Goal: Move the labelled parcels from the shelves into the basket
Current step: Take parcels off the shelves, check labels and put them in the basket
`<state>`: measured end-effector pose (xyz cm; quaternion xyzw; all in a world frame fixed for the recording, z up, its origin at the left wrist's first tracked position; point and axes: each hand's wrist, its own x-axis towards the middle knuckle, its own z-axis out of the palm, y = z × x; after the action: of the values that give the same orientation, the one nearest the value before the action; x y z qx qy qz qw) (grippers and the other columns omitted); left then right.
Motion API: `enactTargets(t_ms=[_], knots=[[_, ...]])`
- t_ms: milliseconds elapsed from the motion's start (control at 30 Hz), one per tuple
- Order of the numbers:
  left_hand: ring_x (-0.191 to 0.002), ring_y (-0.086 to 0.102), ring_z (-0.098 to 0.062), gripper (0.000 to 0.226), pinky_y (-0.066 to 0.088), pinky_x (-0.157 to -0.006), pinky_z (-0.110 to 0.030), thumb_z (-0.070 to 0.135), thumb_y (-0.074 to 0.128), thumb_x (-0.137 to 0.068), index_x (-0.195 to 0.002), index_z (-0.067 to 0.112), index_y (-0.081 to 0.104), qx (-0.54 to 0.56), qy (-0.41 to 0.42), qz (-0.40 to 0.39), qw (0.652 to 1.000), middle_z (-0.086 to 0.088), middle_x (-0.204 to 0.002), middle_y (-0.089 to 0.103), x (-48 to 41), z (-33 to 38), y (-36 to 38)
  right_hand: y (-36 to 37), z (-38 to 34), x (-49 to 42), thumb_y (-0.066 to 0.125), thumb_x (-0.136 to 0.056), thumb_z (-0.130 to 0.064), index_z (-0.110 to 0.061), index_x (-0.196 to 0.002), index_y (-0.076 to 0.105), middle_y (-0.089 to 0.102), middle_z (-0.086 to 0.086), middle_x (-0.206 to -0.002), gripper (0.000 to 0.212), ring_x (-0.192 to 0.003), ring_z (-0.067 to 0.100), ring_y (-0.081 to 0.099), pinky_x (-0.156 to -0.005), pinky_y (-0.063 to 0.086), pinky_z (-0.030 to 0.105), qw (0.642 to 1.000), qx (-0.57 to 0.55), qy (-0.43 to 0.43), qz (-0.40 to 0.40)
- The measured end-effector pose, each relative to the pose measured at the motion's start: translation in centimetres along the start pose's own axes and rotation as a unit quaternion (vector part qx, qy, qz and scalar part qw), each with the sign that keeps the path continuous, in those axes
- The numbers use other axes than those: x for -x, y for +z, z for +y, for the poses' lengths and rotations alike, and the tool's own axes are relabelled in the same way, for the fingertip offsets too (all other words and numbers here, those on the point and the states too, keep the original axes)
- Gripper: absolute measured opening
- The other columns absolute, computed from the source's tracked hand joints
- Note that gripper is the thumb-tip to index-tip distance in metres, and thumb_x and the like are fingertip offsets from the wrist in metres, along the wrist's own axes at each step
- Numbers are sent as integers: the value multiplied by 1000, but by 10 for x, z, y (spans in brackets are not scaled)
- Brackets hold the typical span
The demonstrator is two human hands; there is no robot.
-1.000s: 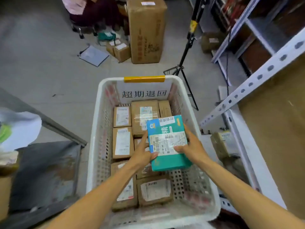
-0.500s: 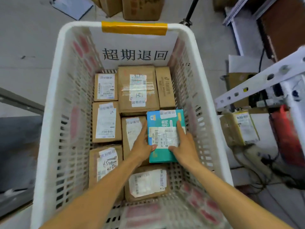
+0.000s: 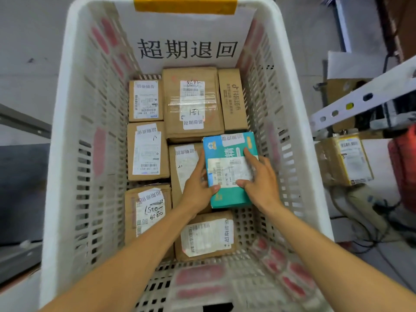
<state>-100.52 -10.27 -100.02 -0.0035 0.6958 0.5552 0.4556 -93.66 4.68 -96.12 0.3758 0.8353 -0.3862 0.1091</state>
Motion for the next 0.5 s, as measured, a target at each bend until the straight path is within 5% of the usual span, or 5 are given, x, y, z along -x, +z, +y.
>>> enactTargets(t_ms=[167, 333, 500], knots=[[-122, 52, -10, 97, 52, -84, -18, -12, 58, -85, -151, 36, 7, -68, 29, -1, 997, 11, -133, 49, -21, 0, 3, 14, 3, -14, 54, -94, -1, -19, -152, 28, 18, 4, -156, 66, -139, 25, 27, -106, 30, 23, 996, 91, -19, -1], [-129, 41, -9, 93, 52, -91, -27, -9, 58, -86, -151, 39, 13, -221, 141, 21, 965, 4, -150, 34, -23, -12, 4, 27, 13, -3, 42, -99, -2, -15, -155, -2, -15, 13, -161, 72, -148, 34, -13, -121, 5, 44, 958, 275, -54, -58], [-129, 43, -10, 90, 53, -90, -27, -16, 53, -82, -152, 29, 19, -177, 158, 33, 971, 4, -155, 30, -32, -12, 0, 32, 11, -5, 44, -99, -7, -8, -154, 3, -8, 16, -161, 69, -149, 31, -8, -121, 13, 44, 961, 246, -75, -99]])
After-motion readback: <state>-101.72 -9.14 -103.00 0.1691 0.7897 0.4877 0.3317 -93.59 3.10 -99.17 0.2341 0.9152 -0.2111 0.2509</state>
